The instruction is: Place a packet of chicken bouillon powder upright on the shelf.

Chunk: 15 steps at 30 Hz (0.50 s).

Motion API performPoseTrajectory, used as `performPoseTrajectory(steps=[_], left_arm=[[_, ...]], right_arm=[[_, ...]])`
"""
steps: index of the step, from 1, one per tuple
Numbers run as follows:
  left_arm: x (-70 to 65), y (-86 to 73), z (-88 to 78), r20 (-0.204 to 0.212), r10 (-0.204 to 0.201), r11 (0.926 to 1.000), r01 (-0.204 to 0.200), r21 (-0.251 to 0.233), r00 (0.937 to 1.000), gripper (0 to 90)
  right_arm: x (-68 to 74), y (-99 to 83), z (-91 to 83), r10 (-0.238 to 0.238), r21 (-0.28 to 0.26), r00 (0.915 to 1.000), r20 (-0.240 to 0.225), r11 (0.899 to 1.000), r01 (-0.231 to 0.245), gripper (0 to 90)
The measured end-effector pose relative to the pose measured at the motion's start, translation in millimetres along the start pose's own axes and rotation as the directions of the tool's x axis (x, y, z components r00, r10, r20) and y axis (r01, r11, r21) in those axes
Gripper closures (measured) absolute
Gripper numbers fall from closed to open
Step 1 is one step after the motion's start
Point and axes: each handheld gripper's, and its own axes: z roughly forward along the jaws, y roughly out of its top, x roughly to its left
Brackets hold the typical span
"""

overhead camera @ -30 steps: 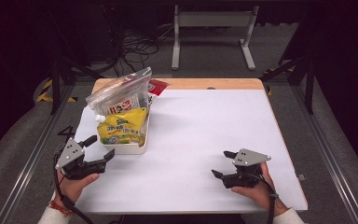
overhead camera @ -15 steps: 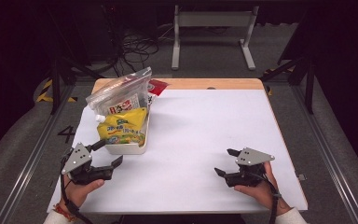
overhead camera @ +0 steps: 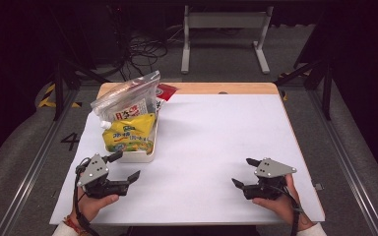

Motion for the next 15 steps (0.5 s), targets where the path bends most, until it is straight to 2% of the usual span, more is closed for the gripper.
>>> performPoseTrajectory(steps=[6, 11, 15], left_arm=[[-8.6, 1.0, 12.5, 0.033, 0.028, 0.9994, -0.029, 0.020, 0.9991, 15.4], [-17.1, -0.4, 25.8, 0.059, 0.067, 0.9961, -0.070, 0.054, 0.9960, 15.6], [-19.7, 0.6, 32.7, 0.080, 0.073, 0.9951, -0.078, 0.061, 0.9941, 15.4]], right_arm=[[-1.4, -7.1, -8.6, 0.016, 0.003, 0.9996, 0.024, 1.000, -0.016, 18.1], [-2.6, -13.2, -13.9, 0.035, 0.007, 0.9986, 0.038, 0.999, -0.035, 17.6], [-1.9, -17.9, -18.5, 0.040, 0.012, 0.9983, 0.043, 0.999, -0.040, 16.3]])
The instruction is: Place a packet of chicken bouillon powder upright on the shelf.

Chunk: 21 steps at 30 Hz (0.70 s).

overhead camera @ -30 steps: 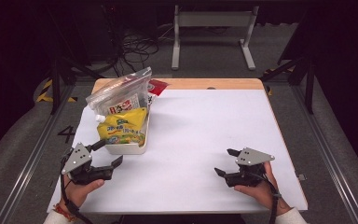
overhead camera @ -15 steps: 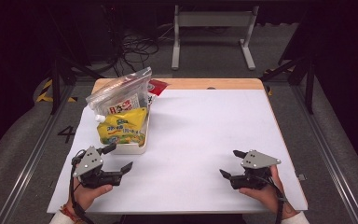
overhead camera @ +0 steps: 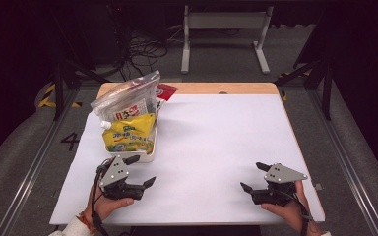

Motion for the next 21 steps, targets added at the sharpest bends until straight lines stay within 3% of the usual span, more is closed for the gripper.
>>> performPoseTrajectory(steps=[9, 21], left_arm=[[-5.1, -0.6, 14.9, 0.033, 0.017, 0.9990, -0.018, 0.041, 0.9993, 14.3], [-19.6, -5.8, 22.8, 0.112, 0.048, 0.9930, -0.059, 0.102, 0.9926, 12.4]], right_arm=[[-0.3, -11.5, -10.1, 0.013, 0.007, 0.9998, 0.014, 1.000, -0.013, 12.7], [-12.4, -28.4, -21.3, 0.041, 0.015, 0.9968, 0.068, 0.999, -0.042, 10.0]])
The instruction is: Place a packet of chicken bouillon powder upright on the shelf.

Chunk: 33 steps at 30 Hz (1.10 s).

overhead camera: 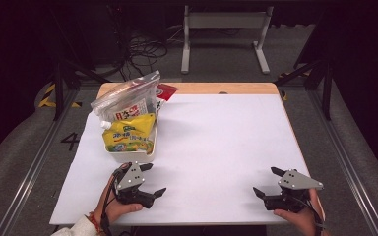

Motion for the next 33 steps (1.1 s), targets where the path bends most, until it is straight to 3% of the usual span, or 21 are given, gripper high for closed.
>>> performPoseTrajectory(steps=[5, 8, 14, 33], left_arm=[[0.5, -0.5, -0.2, -0.004, 0.014, 0.9999, -0.014, -0.001, 0.9999, 12.0], [3.5, -1.6, 0.1, -0.008, -0.001, 1.0000, 0.001, 0.000, 1.0000, 12.0], [7.0, -3.0, 1.4, -0.008, 0.008, 0.9999, -0.008, 0.011, 0.9999, 11.8], [11.9, -4.0, -0.8, -0.012, -0.010, 0.9999, 0.011, 0.003, 0.9999, 11.5]], right_arm=[[-2.4, -1.4, -1.3, 0.009, -0.007, 0.9996, 0.027, 1.000, -0.008, 9.2], [0.1, -0.4, -1.9, 0.010, -0.023, 0.9998, 0.018, 1.000, -0.010, 9.0], [5.7, 0.4, 2.8, -0.018, -0.005, 0.9998, 0.006, 1.000, 0.018, 9.0], [6.3, 0.3, 4.2, -0.004, -0.006, 0.9999, -0.011, 1.000, 0.004, 9.7]])
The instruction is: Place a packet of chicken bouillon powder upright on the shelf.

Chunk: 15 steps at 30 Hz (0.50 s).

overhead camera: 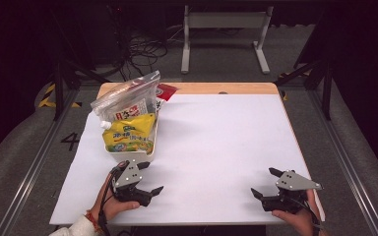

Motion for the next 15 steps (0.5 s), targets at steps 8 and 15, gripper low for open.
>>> performPoseTrajectory(steps=[8, 15], left_arm=[[0.2, 0.1, -0.5, -0.003, -0.003, 1.0000, 0.003, -0.003, 1.0000, 11.4], [1.6, 0.1, 0.4, -0.004, -0.002, 1.0000, 0.002, 0.004, 1.0000, 11.3]], right_arm=[[0.5, -0.1, 0.7, -0.002, 0.003, 1.0000, -0.003, 1.000, 0.002, 10.1], [0.1, -0.8, 1.4, -0.005, 0.008, 1.0000, -0.002, 1.000, 0.005, 10.1]])
